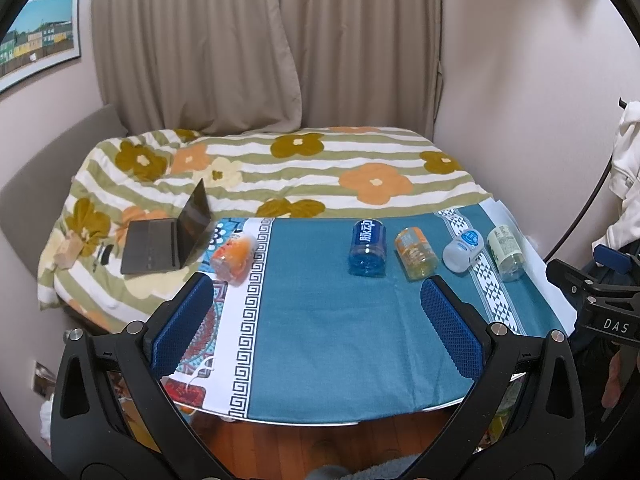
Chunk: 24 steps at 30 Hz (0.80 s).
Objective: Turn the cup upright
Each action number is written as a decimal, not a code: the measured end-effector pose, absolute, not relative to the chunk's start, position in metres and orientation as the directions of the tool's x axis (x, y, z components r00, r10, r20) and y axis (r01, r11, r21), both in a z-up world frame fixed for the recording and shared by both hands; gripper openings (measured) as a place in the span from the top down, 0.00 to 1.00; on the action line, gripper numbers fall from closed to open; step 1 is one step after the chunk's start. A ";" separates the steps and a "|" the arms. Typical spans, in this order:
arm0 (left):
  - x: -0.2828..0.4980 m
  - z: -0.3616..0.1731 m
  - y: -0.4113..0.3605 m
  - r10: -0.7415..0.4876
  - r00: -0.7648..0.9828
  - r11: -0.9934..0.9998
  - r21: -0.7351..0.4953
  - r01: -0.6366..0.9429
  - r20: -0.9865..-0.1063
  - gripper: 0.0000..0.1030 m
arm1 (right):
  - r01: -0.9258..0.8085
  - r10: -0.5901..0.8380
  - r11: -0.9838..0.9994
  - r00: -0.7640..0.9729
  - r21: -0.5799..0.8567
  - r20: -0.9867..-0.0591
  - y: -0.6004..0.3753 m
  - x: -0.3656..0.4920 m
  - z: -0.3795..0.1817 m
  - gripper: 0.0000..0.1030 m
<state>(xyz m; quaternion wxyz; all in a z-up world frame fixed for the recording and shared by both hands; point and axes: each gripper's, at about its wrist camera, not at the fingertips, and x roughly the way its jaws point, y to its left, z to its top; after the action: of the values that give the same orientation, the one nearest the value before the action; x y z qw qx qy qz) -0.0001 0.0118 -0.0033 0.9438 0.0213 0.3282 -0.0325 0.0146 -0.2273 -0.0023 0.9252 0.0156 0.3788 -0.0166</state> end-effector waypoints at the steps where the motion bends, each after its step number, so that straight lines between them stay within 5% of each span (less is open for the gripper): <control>1: 0.000 -0.003 0.012 -0.048 0.782 0.997 0.019 0.075 -0.621 0.00 | 0.043 -0.019 0.999 0.713 0.016 -0.701 -0.227 0.015 -0.002 0.00; 24: 0.002 -0.006 0.012 -0.058 0.779 0.997 0.008 0.081 -0.624 0.00 | 0.046 -0.020 0.999 0.711 0.018 -0.703 -0.222 0.014 -0.005 0.00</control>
<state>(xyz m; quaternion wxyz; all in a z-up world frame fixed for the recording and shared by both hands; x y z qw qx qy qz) 0.0020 0.0119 -0.0064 0.9431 0.0172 0.3300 -0.0370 0.0142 -0.2221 -0.0051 0.9247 0.0171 0.3799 -0.0179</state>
